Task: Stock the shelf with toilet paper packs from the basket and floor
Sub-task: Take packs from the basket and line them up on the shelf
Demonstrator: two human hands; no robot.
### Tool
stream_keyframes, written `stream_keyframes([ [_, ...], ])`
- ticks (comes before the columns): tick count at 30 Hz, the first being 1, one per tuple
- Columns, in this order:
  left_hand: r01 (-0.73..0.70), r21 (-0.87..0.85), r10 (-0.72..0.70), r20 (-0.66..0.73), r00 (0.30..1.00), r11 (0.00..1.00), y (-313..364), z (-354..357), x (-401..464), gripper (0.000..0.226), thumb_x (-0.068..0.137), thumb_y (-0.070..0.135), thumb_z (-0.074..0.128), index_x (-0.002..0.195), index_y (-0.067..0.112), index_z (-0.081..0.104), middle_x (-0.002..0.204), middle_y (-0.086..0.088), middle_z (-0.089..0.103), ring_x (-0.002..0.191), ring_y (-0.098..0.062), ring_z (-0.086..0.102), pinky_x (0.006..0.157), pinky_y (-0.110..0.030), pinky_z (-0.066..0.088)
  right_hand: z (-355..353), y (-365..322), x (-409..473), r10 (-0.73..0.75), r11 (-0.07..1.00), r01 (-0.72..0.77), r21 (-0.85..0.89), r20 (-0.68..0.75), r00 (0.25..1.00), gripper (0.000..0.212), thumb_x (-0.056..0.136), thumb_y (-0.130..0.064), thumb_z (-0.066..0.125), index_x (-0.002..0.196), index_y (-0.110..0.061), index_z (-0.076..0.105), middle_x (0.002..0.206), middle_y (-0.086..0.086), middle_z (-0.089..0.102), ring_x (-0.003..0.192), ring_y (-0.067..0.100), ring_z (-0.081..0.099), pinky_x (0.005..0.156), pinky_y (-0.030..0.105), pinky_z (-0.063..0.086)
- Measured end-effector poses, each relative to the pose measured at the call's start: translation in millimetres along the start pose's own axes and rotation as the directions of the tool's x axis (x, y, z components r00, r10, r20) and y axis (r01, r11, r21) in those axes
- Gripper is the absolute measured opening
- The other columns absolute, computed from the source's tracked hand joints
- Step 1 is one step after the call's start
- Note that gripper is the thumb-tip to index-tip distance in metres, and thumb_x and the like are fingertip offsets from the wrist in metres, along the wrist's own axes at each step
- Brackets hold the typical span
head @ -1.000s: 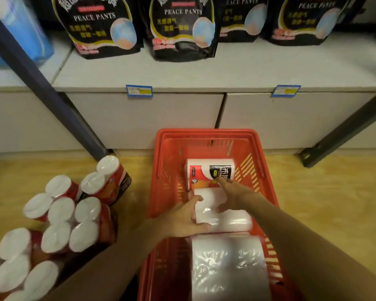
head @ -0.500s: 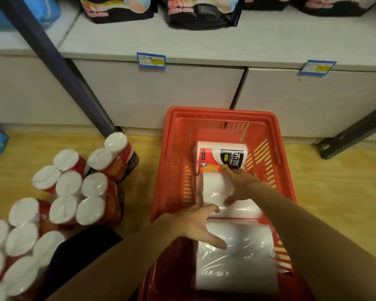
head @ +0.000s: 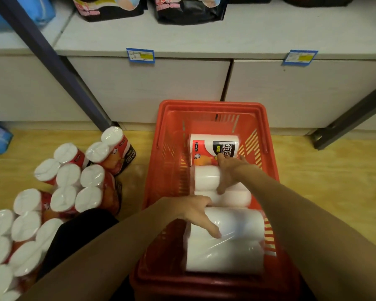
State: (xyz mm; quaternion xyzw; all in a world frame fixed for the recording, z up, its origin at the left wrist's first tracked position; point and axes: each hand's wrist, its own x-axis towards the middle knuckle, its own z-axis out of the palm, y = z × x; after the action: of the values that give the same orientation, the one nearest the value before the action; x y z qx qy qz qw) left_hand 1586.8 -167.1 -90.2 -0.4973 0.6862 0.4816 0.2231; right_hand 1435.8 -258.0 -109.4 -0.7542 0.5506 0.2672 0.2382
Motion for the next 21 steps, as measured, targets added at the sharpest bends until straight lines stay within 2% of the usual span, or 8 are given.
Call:
stream_keyframes([
  [2, 0.007, 0.019, -0.007, -0.007, 1.000, 1.000, 4.8, -0.4, -2.9, 0.099, 0.058, 0.067, 0.075, 0.139, 0.023, 0.038, 0.138, 0.002, 0.047, 0.117, -0.017, 0.048, 0.096, -0.031, 0.044, -0.4, -0.7, -6.6, 0.006, 1.000, -0.006, 0.011, -0.008, 1.000, 0.113, 0.066, -0.048, 0.079, 0.147, -0.009, 0.011, 0.136, 0.010, 0.052, 0.128, 0.032, 0.048, 0.116, 0.052, 0.018],
  [4, -0.002, 0.026, 0.003, -0.032, 0.999, 1.000, 8.2, -2.9, -6.5, 0.101, 0.055, 0.066, 0.077, 0.138, 0.022, 0.038, 0.138, 0.003, 0.047, 0.116, -0.016, 0.048, 0.097, -0.031, 0.044, -3.5, -0.8, -12.1, 0.024, 1.000, -0.023, 0.019, -0.051, 0.998, 0.112, 0.067, -0.052, 0.078, 0.145, -0.008, 0.012, 0.131, 0.011, 0.056, 0.123, 0.033, 0.052, 0.112, 0.051, 0.025],
  [7, -0.043, 0.030, 0.046, -0.123, 0.991, 0.999, 11.3, -18.3, -15.8, 0.111, 0.043, 0.071, 0.076, 0.137, 0.025, 0.039, 0.140, 0.006, 0.047, 0.123, -0.014, 0.048, 0.102, -0.034, 0.043, -26.4, -0.5, -23.9, 0.062, 0.998, -0.057, 0.034, -0.158, 0.986, 0.095, 0.067, -0.061, 0.072, 0.134, -0.012, 0.025, 0.127, 0.011, 0.058, 0.117, 0.033, 0.056, 0.101, 0.047, 0.036],
  [10, -0.041, 0.134, 0.075, -0.260, 0.963, 0.990, 13.5, -51.0, -34.2, 0.095, 0.050, 0.067, 0.078, 0.127, 0.027, 0.042, 0.130, 0.003, 0.053, 0.114, -0.019, 0.052, 0.095, -0.035, 0.046, -69.4, -1.4, -39.1, 0.087, 0.995, -0.072, 0.071, -0.236, 0.968, 0.088, 0.068, -0.074, 0.063, 0.131, -0.016, 0.037, 0.128, 0.013, 0.056, 0.118, 0.034, 0.054, 0.096, 0.045, 0.039],
  [14, -0.011, 0.406, 0.208, -0.443, 0.872, 0.914, 19.0, -99.2, -68.0, 0.085, 0.060, 0.068, 0.073, 0.127, 0.029, 0.037, 0.129, 0.001, 0.056, 0.113, -0.024, 0.055, 0.089, -0.038, 0.045, -117.9, -3.3, -56.8, 0.048, 0.996, -0.007, 0.086, -0.486, 0.873, 0.083, 0.067, -0.075, 0.062, 0.126, -0.020, 0.043, 0.121, 0.015, 0.059, 0.111, 0.037, 0.055, 0.091, 0.044, 0.046],
  [18, -0.019, 0.473, 0.321, -0.568, 0.758, 0.881, 19.3, -138.3, -91.8, 0.080, 0.059, 0.069, 0.071, 0.124, 0.032, 0.043, 0.123, 0.007, 0.059, 0.107, -0.019, 0.058, 0.083, -0.033, 0.047, -150.0, -1.8, -68.9, -0.048, 0.999, 0.027, -0.041, -0.662, 0.748, 0.080, 0.070, -0.071, 0.061, 0.128, -0.021, 0.040, 0.116, 0.016, 0.057, 0.107, 0.036, 0.052, 0.088, 0.043, 0.041],
  [21, -0.016, 0.516, 0.378, -0.606, 0.700, 0.857, 20.8, -160.9, -107.2, 0.078, 0.062, 0.068, 0.071, 0.126, 0.033, 0.044, 0.123, 0.010, 0.058, 0.110, -0.015, 0.056, 0.089, -0.033, 0.046, -172.6, 0.4, -68.6, -0.086, 0.995, 0.028, -0.094, -0.696, 0.713, 0.076, 0.070, -0.070, 0.061, 0.124, -0.021, 0.040, 0.113, 0.015, 0.061, 0.105, 0.034, 0.051, 0.084, 0.041, 0.036],
])
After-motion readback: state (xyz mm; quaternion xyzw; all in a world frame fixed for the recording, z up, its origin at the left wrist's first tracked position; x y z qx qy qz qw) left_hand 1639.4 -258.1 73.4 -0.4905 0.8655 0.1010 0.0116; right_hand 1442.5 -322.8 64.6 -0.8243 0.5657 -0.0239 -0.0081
